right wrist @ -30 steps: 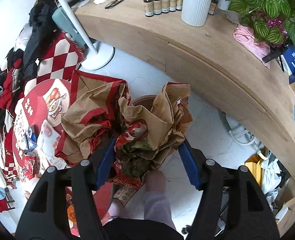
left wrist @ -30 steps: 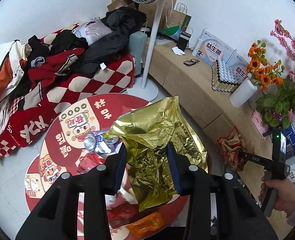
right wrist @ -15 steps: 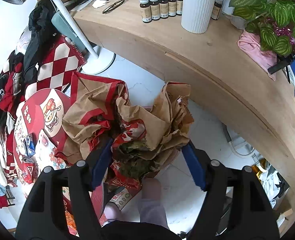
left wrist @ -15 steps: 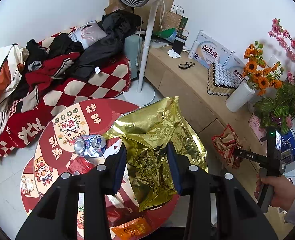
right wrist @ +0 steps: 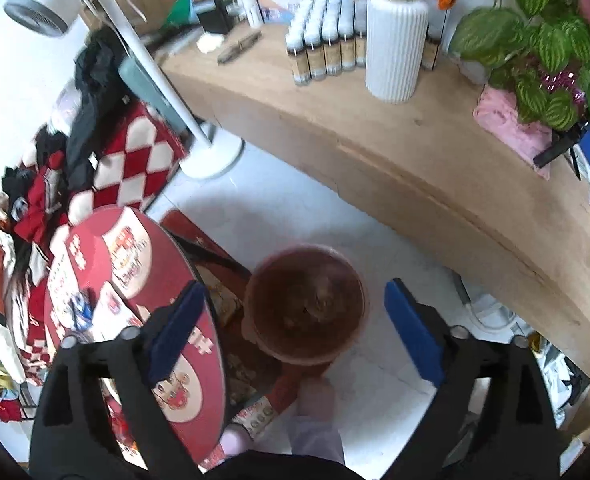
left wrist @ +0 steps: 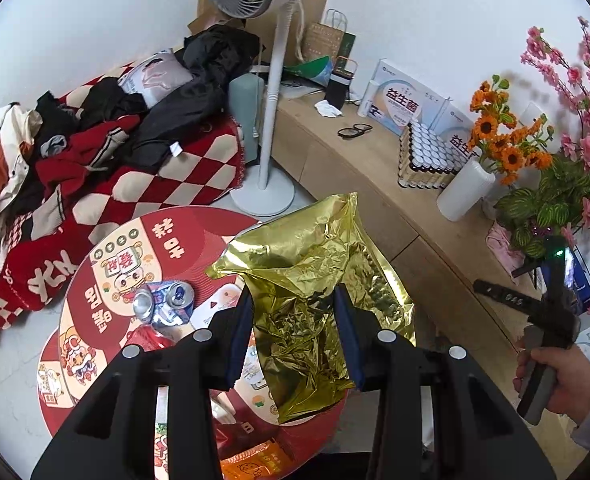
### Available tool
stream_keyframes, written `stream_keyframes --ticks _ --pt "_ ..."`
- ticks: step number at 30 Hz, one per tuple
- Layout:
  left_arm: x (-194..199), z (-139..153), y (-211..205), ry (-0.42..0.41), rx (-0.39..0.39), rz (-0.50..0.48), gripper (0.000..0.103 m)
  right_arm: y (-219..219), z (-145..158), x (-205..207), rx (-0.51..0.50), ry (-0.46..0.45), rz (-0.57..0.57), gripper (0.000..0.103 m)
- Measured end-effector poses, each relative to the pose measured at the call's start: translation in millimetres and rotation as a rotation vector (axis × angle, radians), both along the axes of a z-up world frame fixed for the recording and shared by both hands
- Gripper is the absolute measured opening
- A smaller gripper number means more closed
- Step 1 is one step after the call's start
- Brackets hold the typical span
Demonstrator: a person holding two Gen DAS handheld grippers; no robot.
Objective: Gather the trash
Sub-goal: 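Drop the paper bag into the bin with the right tool while the left holds the gold bag, then move the gold foil bag over the bin and open the left tool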
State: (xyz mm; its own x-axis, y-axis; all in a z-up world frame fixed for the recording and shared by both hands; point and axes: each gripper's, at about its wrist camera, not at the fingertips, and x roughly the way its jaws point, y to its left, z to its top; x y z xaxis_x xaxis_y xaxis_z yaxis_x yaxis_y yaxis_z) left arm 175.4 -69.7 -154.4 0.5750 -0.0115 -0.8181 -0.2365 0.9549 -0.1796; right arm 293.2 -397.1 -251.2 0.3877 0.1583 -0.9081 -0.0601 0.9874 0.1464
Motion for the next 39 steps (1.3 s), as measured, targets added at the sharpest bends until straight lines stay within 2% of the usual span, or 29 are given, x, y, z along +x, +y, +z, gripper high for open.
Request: stream_keyframes --ticks 6,13,22,31,33,35,39 --pt "17 3 -20 -0.011 -0.003 -0.082 0.039 -11 46 -24 0.010 -0.122 0.006 0.097" --pt "47 2 -57 -0.017 -0.001 -0.210 0.039 -38 81 -52 0.017 -0.209 -0.029 0.097" --pt "90 -17 -127 0.016 0.016 -0.397 0.039 -69 102 -80 -0.019 -0.260 -0.077 0.097" --pt "127 -44 -178 0.059 0.029 -0.505 0.040 -99 108 -95 -0.059 -0.271 -0.117 0.097" --pt "136 -49 -188 0.070 0.017 -0.528 0.043 -106 107 -97 -0.068 -0.270 -0.128 0.097" --pt "144 -52 -196 0.081 0.000 -0.539 0.066 -111 106 -97 -0.071 -0.265 -0.139 0.097" --pt "150 -49 -200 0.066 0.010 -0.537 0.073 -116 103 -96 -0.074 -0.253 -0.154 0.097"
